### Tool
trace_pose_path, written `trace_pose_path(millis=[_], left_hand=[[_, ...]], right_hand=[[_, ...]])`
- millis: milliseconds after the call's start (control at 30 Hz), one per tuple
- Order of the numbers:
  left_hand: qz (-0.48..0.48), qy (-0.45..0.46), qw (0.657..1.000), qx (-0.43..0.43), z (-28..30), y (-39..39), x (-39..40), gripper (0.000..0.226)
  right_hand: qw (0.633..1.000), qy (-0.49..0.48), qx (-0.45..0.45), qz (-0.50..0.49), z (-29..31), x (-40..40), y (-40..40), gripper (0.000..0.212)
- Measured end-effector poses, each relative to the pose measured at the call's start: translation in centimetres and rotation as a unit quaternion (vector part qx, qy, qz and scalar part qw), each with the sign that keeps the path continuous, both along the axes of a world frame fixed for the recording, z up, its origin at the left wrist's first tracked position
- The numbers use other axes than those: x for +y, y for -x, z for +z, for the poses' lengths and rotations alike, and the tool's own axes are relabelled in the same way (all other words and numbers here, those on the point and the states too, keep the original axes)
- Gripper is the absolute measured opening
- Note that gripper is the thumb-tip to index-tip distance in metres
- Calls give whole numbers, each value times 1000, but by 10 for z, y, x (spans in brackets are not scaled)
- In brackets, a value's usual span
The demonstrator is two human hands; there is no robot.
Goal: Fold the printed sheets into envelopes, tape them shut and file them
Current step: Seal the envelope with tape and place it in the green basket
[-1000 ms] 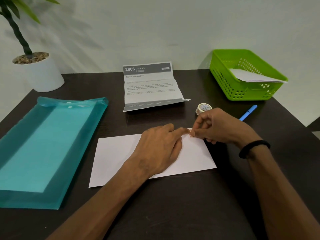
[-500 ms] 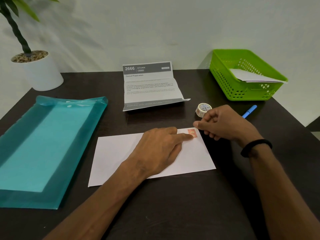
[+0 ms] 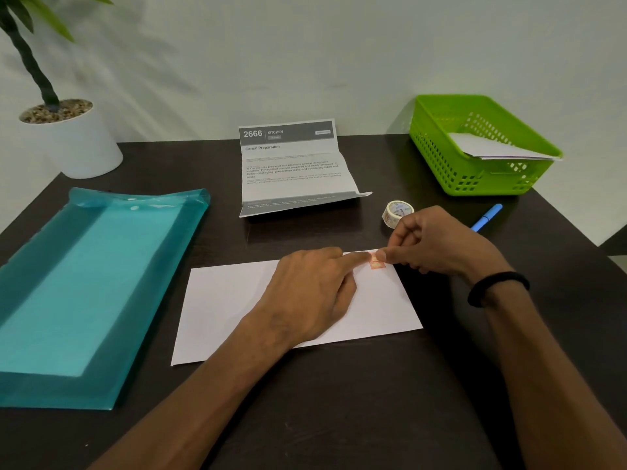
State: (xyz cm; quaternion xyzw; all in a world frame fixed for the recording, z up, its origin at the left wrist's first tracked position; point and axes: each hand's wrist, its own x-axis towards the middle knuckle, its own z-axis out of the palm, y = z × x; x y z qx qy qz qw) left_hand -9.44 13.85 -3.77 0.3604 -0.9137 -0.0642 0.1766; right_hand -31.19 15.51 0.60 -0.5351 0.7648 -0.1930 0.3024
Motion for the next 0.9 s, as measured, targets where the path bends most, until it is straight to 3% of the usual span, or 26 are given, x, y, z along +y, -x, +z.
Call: trace_pose_path(millis=[167,500,900], left_hand=[[8,3,1000,-8,0,4,0,48],[-1,2,1000,-17,-2,1,-1,49],[9,6,1000,-17,-2,3,-1,49]], right_hand=[[1000,-5,-13,0,0,1,2,29],[993,52,84,-58,-15,-7,-6,33],[999,-16,-40,21,1,1,8,33]])
